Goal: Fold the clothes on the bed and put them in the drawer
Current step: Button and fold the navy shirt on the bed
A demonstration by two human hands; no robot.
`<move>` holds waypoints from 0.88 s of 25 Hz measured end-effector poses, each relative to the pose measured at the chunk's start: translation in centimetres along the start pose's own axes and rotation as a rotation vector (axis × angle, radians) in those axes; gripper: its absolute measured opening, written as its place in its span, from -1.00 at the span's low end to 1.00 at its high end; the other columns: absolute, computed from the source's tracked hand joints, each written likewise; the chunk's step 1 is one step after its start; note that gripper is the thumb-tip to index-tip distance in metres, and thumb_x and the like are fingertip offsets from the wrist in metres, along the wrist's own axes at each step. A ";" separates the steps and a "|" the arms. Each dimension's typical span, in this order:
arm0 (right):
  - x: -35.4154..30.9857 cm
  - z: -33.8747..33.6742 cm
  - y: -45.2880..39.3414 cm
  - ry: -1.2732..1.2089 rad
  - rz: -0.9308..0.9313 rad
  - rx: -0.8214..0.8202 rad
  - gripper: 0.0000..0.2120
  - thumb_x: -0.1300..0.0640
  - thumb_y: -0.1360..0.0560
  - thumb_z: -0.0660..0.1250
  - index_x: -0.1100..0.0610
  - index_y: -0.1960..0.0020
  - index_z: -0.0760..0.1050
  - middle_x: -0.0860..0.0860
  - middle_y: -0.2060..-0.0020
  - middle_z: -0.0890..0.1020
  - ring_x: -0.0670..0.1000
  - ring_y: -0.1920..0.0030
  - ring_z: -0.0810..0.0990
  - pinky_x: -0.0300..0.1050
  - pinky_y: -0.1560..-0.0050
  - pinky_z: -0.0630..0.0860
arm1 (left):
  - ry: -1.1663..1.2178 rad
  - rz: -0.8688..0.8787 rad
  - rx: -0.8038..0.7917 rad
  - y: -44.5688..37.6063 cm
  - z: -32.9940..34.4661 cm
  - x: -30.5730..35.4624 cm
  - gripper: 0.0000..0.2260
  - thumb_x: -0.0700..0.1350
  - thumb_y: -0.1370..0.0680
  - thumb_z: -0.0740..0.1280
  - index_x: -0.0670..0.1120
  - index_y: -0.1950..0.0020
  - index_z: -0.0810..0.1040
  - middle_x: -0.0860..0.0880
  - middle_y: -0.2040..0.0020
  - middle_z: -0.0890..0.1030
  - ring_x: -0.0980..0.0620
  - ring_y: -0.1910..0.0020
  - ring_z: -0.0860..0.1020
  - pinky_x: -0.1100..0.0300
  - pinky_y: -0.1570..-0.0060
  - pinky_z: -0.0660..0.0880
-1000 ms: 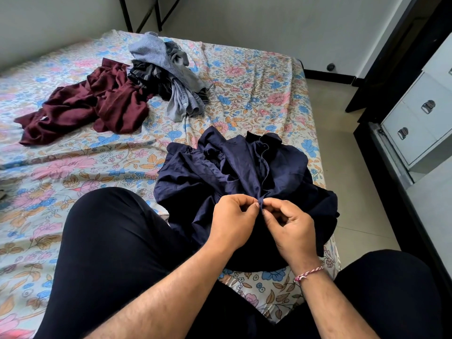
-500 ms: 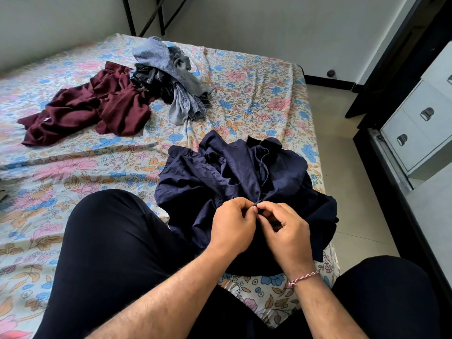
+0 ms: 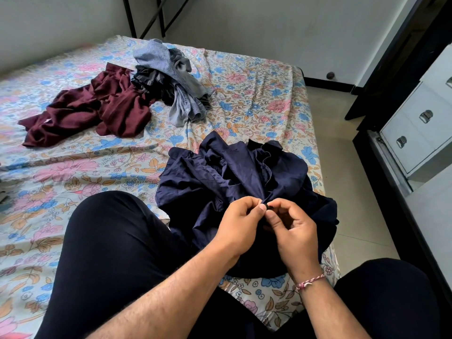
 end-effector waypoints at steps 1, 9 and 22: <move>0.2 0.1 0.1 -0.117 0.063 0.004 -0.87 0.30 -0.57 0.42 0.10 -0.03 0.65 0.01 0.09 0.74 -0.03 0.06 0.72 -0.20 0.06 0.65 | -0.007 0.016 0.006 0.1 0.2 0.1 -0.82 0.03 -0.55 0.33 -0.05 0.07 0.64 -0.11 0.14 0.70 0.01 0.13 0.60 -0.16 -0.08 0.58; 0.6 -0.5 -0.2 -0.174 0.204 -0.077 -0.75 0.26 -0.57 0.43 0.06 -0.22 0.61 0.03 -0.04 0.73 0.04 -0.10 0.70 -0.10 -0.18 0.60 | -0.679 0.421 0.012 1.1 -0.3 2.8 -0.65 -0.17 -0.50 0.35 0.15 -0.23 0.54 0.15 -0.02 0.56 0.08 -0.07 0.56 -0.02 -0.14 0.51; -4.6 -5.5 -6.7 0.259 0.226 -0.407 -0.90 0.25 -0.52 0.49 0.10 0.14 0.70 0.05 0.25 0.73 -0.09 0.27 0.63 -0.23 0.21 0.54 | -1.203 0.572 -0.305 -7.5 -10.6 15.0 -0.85 0.06 -0.52 0.53 0.19 0.13 0.56 0.18 0.26 0.62 0.21 0.27 0.56 0.22 0.27 0.43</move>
Point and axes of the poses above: each hand's wrist, its own y-axis away from the middle knuckle, its own z-axis out of the palm, x = y × z, the point moved 5 cm from there along -y, towards the middle knuckle
